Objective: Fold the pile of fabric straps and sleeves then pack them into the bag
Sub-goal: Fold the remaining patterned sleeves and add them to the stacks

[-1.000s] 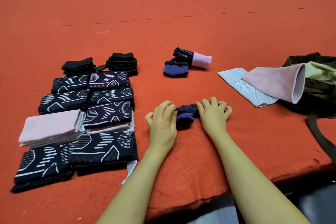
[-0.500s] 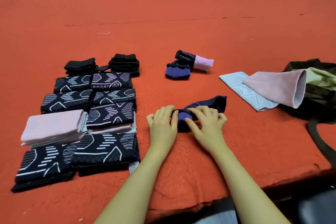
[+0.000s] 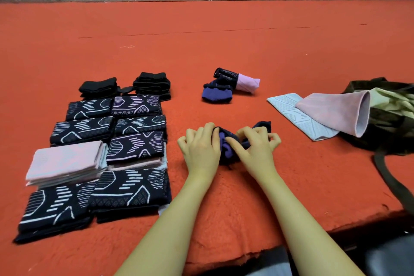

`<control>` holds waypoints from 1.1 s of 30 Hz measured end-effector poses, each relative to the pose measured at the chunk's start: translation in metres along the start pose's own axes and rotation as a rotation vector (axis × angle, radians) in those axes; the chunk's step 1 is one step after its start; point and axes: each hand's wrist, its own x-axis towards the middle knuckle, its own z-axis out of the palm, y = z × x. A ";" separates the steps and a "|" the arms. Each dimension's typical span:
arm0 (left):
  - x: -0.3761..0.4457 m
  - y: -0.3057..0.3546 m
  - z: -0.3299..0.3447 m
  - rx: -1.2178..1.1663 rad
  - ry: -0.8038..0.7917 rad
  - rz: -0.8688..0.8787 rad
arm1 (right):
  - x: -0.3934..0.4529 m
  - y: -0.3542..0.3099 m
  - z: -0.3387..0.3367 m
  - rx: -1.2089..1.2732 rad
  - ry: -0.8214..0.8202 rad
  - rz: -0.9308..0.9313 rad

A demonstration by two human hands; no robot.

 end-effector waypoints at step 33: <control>-0.006 -0.005 -0.039 0.061 -0.310 0.104 | -0.008 0.006 0.005 -0.297 -0.282 -0.070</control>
